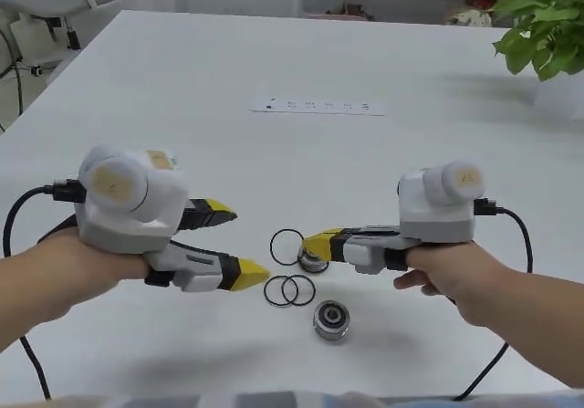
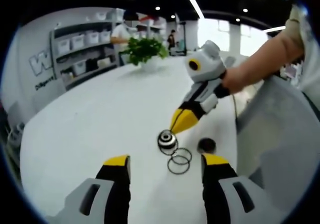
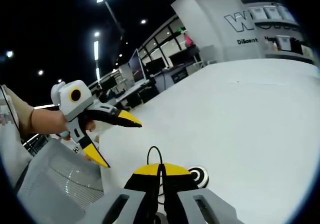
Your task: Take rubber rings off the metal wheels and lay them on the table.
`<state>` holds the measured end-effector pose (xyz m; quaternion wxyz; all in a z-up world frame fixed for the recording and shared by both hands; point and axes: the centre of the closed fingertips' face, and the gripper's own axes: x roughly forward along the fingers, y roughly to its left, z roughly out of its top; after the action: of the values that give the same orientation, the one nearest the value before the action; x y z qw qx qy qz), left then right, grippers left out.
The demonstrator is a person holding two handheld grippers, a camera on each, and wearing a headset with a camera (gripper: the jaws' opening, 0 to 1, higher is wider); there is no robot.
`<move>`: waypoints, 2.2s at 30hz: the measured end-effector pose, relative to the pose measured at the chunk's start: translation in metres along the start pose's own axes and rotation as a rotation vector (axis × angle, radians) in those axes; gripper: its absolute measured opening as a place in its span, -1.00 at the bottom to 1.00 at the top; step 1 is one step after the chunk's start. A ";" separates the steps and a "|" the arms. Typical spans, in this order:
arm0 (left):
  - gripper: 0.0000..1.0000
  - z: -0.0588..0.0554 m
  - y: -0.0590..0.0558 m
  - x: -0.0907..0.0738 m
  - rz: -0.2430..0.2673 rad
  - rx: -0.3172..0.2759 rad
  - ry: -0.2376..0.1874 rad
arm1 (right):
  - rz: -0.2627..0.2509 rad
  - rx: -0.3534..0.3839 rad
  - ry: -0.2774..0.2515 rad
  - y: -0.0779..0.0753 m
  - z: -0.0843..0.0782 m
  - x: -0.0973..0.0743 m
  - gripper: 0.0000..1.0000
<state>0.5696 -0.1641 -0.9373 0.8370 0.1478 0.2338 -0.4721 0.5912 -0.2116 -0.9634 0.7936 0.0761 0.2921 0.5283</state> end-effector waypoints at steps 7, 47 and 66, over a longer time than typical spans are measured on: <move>0.29 -0.007 -0.003 -0.007 -0.004 -0.004 0.003 | 0.024 0.006 0.041 0.008 -0.008 0.010 -1.00; 0.34 -0.032 0.001 -0.012 -0.003 -0.043 0.044 | 0.025 0.042 0.205 0.007 -0.047 0.034 -1.00; 0.33 -0.033 -0.001 -0.007 -0.022 -0.046 0.060 | 0.030 0.010 0.149 0.008 -0.033 0.030 -0.77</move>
<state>0.5574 -0.1444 -0.9613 0.8275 0.1401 0.2712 -0.4713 0.5752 -0.1882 -0.9988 0.7612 0.0448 0.3520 0.5428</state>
